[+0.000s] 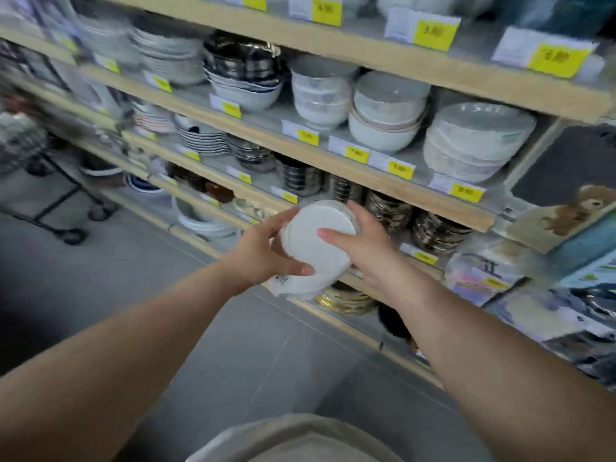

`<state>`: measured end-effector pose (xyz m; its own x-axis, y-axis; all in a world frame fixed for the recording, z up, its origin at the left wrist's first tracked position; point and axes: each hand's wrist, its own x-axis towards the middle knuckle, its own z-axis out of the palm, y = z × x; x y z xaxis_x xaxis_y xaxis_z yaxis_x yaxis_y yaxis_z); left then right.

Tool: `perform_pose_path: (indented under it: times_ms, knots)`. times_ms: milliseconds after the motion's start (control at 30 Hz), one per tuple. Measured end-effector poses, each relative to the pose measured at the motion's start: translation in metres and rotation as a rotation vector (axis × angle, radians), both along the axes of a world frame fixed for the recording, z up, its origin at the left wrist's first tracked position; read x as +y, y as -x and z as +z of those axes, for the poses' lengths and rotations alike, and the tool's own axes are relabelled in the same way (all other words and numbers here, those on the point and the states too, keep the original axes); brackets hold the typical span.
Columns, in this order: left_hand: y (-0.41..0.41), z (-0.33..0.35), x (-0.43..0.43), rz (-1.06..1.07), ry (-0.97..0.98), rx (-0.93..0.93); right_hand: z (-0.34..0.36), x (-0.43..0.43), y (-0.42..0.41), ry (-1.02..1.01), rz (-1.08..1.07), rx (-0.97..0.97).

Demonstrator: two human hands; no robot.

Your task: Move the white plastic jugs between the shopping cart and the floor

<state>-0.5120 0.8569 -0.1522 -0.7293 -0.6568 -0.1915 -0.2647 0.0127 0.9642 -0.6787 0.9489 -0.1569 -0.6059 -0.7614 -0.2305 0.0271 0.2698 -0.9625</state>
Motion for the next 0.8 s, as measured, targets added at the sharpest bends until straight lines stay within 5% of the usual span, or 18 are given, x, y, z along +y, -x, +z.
perform_pose_path:
  times_ms: [300, 800]
  knots:
    - [-0.142, 0.007, -0.136, 0.401, 0.077, -0.056, 0.0, -0.205, -0.12, 0.065, 0.37, 0.017]
    - [-0.26, 0.022, -0.365, 0.994, 0.123, -0.109, 0.016, -0.539, -0.25, 0.141, 0.933, 0.071]
